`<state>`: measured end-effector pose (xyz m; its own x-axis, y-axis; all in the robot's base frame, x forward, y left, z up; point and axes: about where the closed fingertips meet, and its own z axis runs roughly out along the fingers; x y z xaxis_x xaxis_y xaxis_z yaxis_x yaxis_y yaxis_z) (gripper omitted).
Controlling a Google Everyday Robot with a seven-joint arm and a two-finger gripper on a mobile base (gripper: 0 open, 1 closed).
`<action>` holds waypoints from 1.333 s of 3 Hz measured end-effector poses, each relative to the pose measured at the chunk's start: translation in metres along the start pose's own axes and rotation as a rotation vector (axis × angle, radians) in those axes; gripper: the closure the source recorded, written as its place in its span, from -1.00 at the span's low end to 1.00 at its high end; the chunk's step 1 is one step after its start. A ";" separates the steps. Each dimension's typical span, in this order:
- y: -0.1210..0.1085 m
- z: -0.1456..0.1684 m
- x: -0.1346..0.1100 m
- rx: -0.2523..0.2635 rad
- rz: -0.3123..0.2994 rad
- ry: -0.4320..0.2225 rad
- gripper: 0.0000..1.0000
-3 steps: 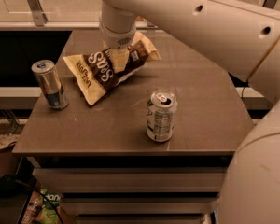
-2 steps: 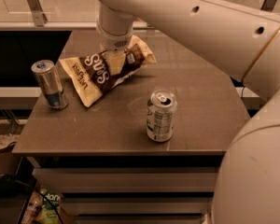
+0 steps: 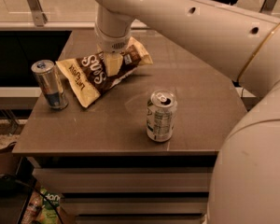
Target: Move brown chip bag near redbull can
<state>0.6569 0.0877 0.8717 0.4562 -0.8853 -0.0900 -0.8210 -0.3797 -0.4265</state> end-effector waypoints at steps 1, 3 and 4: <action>0.001 0.001 0.000 -0.002 -0.001 0.000 0.19; 0.001 0.002 -0.001 -0.005 -0.002 0.000 -0.76; 0.002 0.003 -0.001 -0.007 -0.002 0.000 -1.00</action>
Offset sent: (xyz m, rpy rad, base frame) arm -0.0003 0.0003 -0.0011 -0.0012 0.0015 0.0009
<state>0.6560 0.0887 0.8680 0.4582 -0.8844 -0.0888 -0.8222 -0.3837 -0.4205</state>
